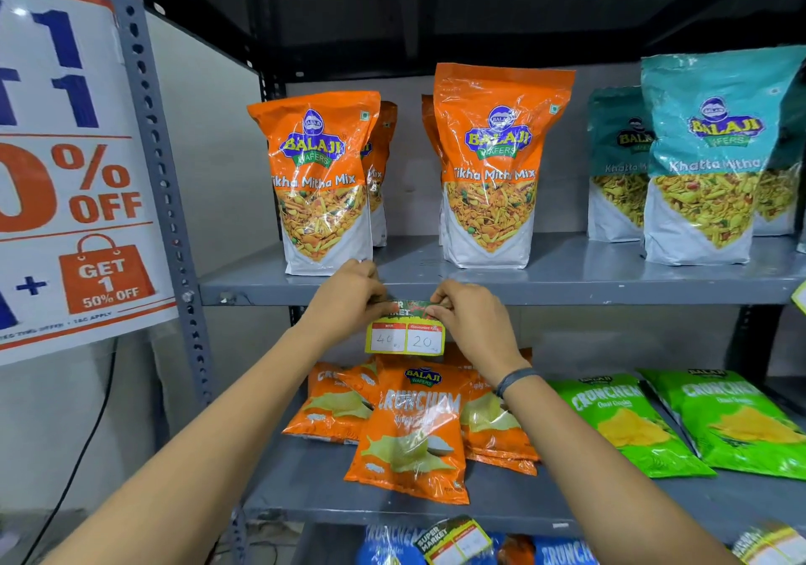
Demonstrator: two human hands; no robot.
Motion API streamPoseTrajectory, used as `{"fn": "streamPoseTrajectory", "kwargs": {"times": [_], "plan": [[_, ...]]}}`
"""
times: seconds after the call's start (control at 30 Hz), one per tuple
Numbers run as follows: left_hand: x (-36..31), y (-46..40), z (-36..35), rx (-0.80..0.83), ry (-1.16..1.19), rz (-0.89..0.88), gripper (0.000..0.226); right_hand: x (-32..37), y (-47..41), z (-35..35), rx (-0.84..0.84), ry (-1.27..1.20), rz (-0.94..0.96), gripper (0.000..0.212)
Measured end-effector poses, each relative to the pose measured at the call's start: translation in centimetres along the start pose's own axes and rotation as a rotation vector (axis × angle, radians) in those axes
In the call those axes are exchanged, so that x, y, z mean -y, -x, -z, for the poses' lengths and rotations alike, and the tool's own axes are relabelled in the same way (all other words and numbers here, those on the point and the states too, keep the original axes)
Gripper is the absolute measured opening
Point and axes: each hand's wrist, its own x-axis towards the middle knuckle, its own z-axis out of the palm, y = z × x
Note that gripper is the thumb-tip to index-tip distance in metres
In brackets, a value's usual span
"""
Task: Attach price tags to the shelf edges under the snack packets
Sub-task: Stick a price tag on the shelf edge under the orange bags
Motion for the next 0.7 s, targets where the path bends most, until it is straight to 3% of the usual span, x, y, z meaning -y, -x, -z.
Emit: {"fn": "streamPoseTrajectory", "kwargs": {"times": [0.17,0.33,0.47,0.7], "plan": [[-0.2,-0.1,0.1,0.002,-0.061,-0.005,0.031,0.3,-0.2,-0.1,-0.006,0.019,0.003,0.017],[-0.3,0.0,0.5,-0.015,0.089,0.038,0.033,0.2,-0.5,0.6,-0.045,-0.199,-0.064,0.013],[-0.8,-0.2,0.3,-0.06,0.065,0.084,0.036,0.3,-1.0,0.6,-0.109,-0.219,-0.106,0.014],[-2.3,-1.5,0.1,-0.071,-0.03,0.272,0.061,0.2,-1.4,0.2,-0.13,-0.186,-0.129,0.016]]}}
